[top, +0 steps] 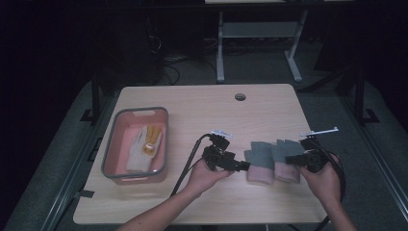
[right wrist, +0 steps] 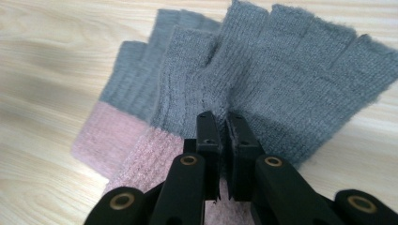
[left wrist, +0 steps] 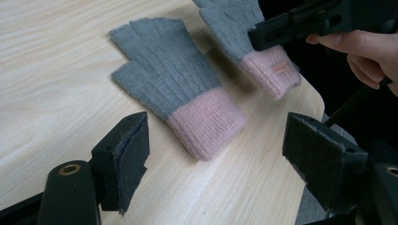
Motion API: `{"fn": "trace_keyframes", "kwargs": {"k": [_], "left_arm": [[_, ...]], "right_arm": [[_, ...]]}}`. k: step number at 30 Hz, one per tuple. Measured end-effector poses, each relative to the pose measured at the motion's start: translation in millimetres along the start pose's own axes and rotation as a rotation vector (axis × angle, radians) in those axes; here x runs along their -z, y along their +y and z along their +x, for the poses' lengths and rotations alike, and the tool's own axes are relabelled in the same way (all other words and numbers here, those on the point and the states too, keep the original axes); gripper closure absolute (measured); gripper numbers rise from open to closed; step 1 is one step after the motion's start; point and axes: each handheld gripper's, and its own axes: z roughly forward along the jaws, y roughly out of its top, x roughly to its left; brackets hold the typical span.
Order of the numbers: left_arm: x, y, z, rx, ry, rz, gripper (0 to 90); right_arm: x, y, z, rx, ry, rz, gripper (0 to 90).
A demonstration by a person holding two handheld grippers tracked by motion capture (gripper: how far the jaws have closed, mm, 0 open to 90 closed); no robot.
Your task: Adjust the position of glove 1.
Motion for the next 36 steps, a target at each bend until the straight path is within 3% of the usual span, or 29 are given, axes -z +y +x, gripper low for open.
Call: {"fn": "trace_keyframes", "kwargs": {"k": [11,20,24,29,36], "left_arm": [[4.2,-2.2,4.3,0.015,0.009,-0.008,23.2],[4.1,-4.0,6.5,0.021,0.011,-0.004,23.3],[3.3,-4.9,7.6,0.024,0.013,-0.001,23.3],[1.0,-5.2,8.9,0.035,0.012,0.004,23.8],[-7.0,-5.0,10.1,0.05,0.009,0.014,24.8]], "right_arm": [[-17.6,14.3,33.0,0.034,0.043,0.019,85.3],[-33.1,22.5,49.0,0.044,0.049,0.044,85.2],[-40.7,23.9,51.2,0.047,0.044,0.057,85.0],[-48.8,23.0,50.2,0.015,0.05,0.076,83.8],[-45.8,21.6,42.8,-0.014,0.088,0.055,73.7]]}}
